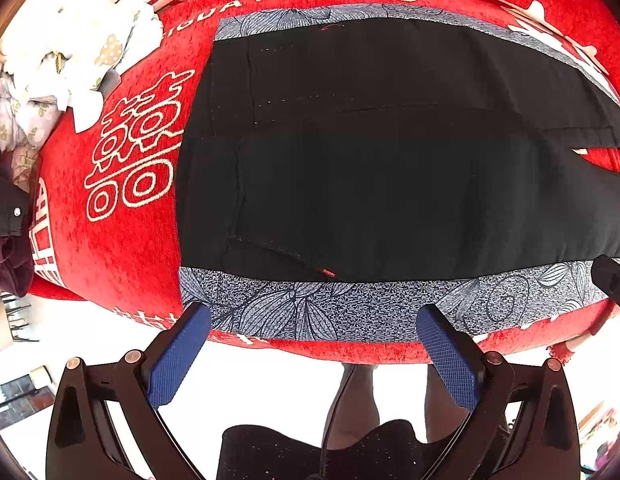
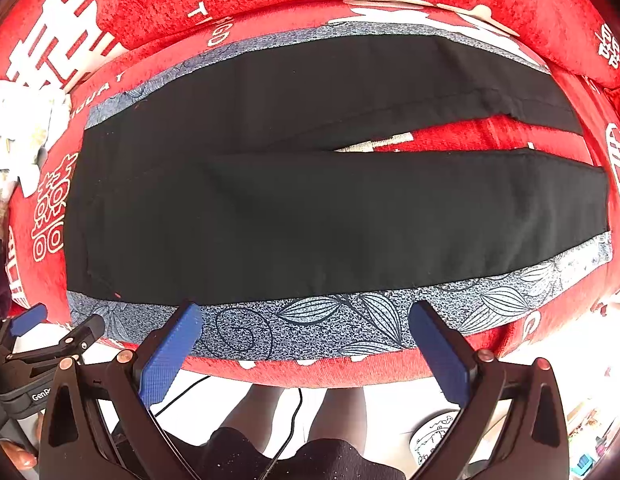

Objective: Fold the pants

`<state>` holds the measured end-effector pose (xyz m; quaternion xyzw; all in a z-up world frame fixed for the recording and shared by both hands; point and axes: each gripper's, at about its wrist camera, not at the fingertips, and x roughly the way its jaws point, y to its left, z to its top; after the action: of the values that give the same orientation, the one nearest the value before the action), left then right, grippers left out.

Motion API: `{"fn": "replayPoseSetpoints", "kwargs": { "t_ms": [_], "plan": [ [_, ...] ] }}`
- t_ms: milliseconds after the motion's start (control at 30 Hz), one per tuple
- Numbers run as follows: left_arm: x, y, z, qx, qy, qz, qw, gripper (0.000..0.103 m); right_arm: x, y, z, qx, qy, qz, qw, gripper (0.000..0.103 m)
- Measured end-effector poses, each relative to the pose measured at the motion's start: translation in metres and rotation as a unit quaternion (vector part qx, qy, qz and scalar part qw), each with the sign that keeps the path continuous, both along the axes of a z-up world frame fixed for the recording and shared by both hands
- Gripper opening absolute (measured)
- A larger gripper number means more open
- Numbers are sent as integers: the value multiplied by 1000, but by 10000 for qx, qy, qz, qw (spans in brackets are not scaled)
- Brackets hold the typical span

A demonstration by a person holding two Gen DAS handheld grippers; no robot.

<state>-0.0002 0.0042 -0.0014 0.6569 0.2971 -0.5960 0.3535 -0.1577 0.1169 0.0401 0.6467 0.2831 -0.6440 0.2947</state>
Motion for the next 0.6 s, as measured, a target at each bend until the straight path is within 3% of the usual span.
{"fn": "replayPoseSetpoints", "kwargs": {
  "t_ms": [600],
  "plan": [
    [28, -10, -20, 140, -115, 241, 9995, 103, 9, -5, -14, 55, -49, 50, 10000, 103]
  ]
}}
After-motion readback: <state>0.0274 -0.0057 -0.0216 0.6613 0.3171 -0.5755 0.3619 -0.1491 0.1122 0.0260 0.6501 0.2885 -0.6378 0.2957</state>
